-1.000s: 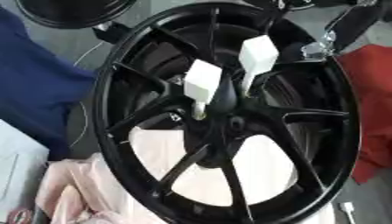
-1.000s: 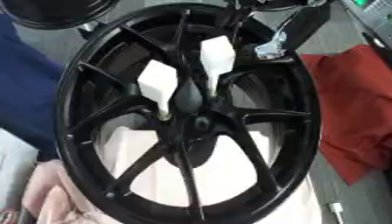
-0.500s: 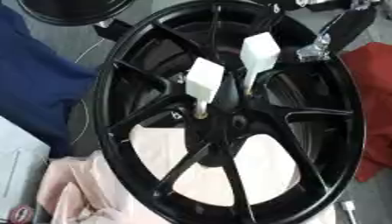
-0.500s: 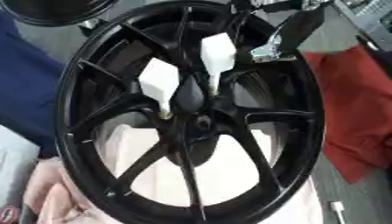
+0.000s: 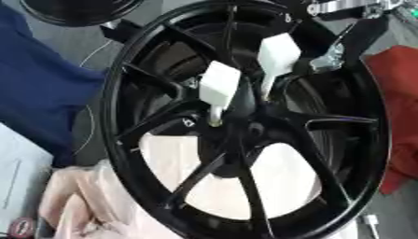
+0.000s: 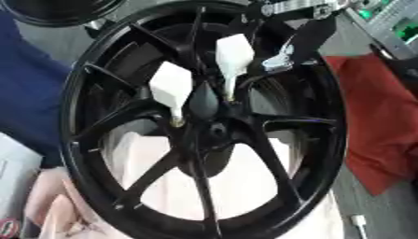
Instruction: Pull the pin out of the wheel hub.
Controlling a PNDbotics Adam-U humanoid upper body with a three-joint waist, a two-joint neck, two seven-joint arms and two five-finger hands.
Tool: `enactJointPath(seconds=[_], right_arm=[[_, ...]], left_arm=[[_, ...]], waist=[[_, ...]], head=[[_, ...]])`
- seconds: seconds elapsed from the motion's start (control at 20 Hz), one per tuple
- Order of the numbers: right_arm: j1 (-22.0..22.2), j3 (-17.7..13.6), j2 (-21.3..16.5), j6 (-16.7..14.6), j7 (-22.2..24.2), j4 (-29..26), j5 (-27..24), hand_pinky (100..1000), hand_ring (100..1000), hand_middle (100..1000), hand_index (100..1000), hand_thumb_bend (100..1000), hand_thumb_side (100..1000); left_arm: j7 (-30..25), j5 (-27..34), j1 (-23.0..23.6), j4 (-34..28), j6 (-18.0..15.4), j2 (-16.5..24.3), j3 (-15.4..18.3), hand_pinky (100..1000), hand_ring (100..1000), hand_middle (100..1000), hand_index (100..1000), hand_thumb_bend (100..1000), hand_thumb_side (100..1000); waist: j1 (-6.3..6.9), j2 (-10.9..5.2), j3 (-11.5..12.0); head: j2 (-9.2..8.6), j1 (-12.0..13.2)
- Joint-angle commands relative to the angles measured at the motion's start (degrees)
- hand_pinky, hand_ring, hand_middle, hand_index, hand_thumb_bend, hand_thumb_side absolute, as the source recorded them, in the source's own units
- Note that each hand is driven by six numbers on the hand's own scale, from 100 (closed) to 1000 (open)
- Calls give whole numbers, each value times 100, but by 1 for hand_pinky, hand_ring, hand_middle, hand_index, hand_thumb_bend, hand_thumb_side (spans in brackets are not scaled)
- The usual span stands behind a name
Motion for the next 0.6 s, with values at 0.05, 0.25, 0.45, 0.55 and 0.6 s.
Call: enactJointPath(seconds=[0.05,0.25,0.45,0.55,0.6], right_arm=[[-133,-46,-68,-211,249,14,-74,853,863,809,882,292,561],[-172,-97,-26,-99,249,32,-157,836,837,743,835,290,575],[-211,-142,20,-5,249,88,-178,814,798,653,755,267,570],[-226,-179,30,7,249,98,-168,804,768,592,694,260,535],[-230,-198,37,4,248,103,-168,794,743,562,661,236,509]], left_arm=[[-2,-2,-57,-65,4,93,47,625,637,544,704,684,447],[-8,-11,-61,-69,11,97,52,625,637,544,704,684,447],[-8,-17,-65,-68,16,93,56,626,636,544,704,684,447],[0,-20,-60,-70,14,92,66,626,636,544,704,684,447],[5,-22,-60,-71,12,90,70,626,636,544,704,685,447]], waist=[[9,-127,-3],[9,-126,-4],[14,-125,-4],[16,-128,-5],[16,-130,-5]], head=[[41,6],[51,22],[42,63],[40,68],[37,68]])
